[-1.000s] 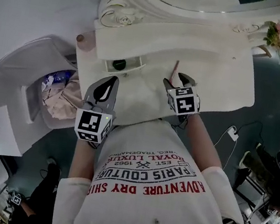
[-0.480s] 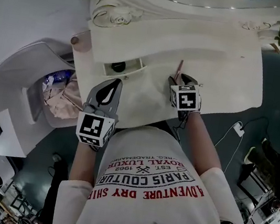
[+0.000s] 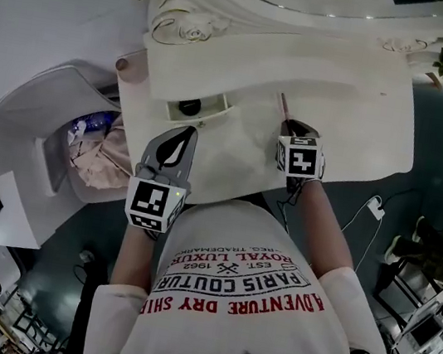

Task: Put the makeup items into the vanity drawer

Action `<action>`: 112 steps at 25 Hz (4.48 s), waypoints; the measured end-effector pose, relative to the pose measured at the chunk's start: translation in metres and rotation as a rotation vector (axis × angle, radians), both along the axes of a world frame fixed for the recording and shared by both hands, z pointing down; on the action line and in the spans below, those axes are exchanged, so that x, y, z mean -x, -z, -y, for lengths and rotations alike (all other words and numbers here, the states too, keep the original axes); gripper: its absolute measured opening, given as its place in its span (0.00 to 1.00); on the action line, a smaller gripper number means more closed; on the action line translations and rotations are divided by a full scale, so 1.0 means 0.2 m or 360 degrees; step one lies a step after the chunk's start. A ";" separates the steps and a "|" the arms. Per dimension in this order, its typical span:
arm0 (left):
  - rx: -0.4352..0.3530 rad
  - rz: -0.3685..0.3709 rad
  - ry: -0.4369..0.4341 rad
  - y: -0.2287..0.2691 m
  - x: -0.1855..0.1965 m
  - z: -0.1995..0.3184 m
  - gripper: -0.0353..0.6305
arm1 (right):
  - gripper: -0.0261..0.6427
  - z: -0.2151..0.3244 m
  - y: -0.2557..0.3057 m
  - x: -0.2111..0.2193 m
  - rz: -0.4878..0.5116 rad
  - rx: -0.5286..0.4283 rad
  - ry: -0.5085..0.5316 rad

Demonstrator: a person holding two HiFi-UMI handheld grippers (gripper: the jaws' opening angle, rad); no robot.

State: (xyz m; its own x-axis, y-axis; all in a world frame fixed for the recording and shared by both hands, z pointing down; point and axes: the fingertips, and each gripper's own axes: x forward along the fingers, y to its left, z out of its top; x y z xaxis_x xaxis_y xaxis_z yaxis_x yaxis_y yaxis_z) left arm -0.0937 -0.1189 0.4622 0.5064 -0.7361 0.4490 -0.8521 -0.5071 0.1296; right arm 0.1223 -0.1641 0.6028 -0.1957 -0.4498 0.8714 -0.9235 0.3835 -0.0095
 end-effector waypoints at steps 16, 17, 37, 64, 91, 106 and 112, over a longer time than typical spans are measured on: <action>-0.0167 0.0032 0.0221 0.22 0.18 -0.10 0.07 | 0.11 0.03 0.45 0.43 0.0069 -0.0260 0.0659; -0.0169 0.0033 0.0247 0.23 0.20 -0.11 0.07 | 0.11 0.03 0.46 0.47 0.0071 -0.0266 0.0707; -0.0101 0.0092 0.0737 0.19 0.55 -0.40 0.07 | 0.11 -0.10 0.34 1.07 -0.0074 -0.0149 0.1707; -0.0118 0.0065 0.0473 0.19 0.34 -0.16 0.07 | 0.25 0.06 0.39 0.64 0.0114 -0.0245 0.0952; 0.0055 0.0084 -0.0255 -0.04 -0.44 0.02 0.07 | 0.41 -0.26 -0.04 -0.39 0.0216 0.0143 -0.0131; 0.0103 0.0082 -0.0184 -0.08 -0.46 0.07 0.07 | 0.42 -0.04 -0.08 -0.40 0.0013 0.0002 -0.0139; 0.0113 0.0080 -0.0171 -0.09 -0.43 0.09 0.07 | 0.10 -0.02 -0.07 -0.45 -0.0121 -0.0037 -0.0125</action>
